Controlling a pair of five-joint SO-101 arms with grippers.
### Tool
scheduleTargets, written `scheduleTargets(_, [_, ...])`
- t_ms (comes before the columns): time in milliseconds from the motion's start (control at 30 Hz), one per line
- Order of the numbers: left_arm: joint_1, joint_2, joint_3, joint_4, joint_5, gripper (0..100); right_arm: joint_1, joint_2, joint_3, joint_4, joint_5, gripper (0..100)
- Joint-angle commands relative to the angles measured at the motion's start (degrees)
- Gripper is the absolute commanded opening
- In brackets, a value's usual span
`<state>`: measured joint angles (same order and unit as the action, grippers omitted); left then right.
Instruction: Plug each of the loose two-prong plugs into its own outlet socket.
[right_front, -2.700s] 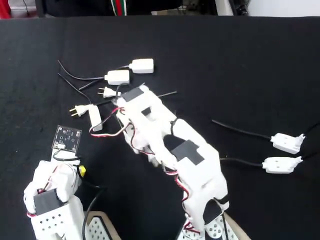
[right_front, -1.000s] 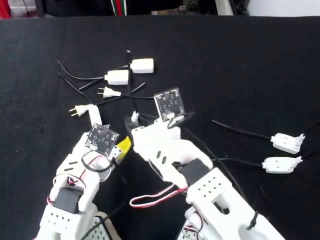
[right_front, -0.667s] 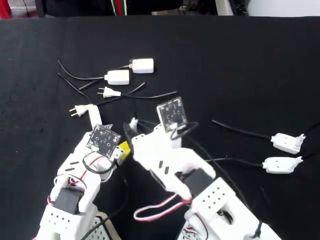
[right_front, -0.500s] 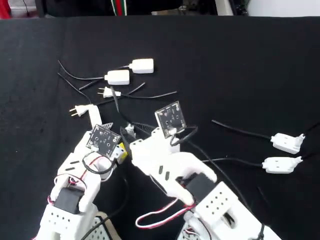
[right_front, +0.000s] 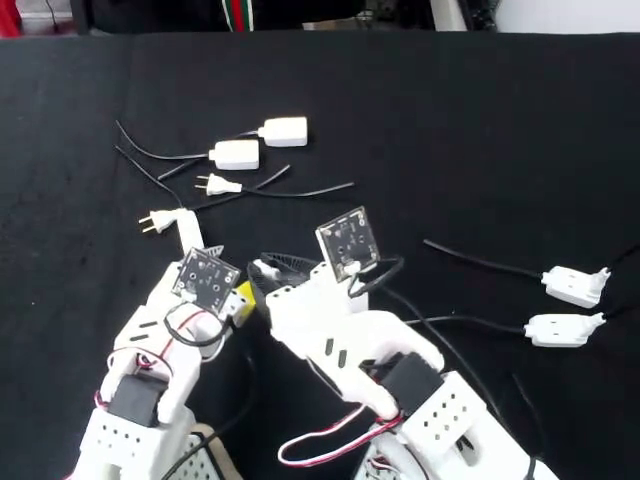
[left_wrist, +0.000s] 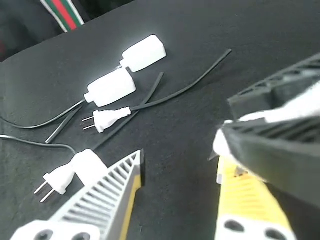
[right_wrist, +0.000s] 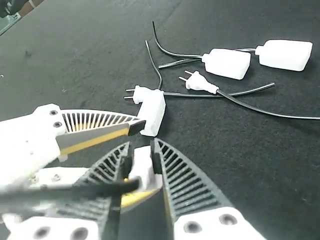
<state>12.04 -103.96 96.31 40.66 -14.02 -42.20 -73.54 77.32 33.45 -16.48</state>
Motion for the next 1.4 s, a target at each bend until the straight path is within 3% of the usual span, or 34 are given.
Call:
scheduleTargets(0, [-0.7,-0.4,0.9,-1.7,0.4,25,-1.2,0.4,-2.0,0.8,0.1,1.1])
scheduleTargets(167, [-1.3,-0.4,-1.2,4.7,-1.1,25,6.8,0.5,-4.3,0.8,1.8,1.1])
scheduleTargets(333, [-3.6,-0.4,-4.4,14.8,-8.4,25,8.3,2.3,-4.8,0.4,2.5,1.1])
scheduleTargets(433, [-8.7,-0.4,-4.0,15.7,-11.8,25,8.3,6.8,-6.5,0.8,2.5,1.1])
scheduleTargets(633, [-25.8,-0.4,1.0,16.1,-17.0,25,9.4,26.4,-18.2,8.8,6.2,1.1])
scheduleTargets(833, [-34.2,-0.4,0.0,25.6,-20.0,25,10.8,48.7,-29.8,15.1,12.3,1.1])
scheduleTargets(1000, [-35.8,-0.4,0.0,25.8,-20.4,25,11.1,56.4,-30.8,11.5,13.6,1.1])
scheduleTargets(1267, [-36.7,-0.4,0.3,23.6,-20.2,25,11.7,56.6,-32.0,10.5,14.9,1.1])
scheduleTargets(1367, [-39.3,-0.4,0.4,21.5,-17.0,25,13.0,56.6,-34.9,10.5,14.9,1.1])
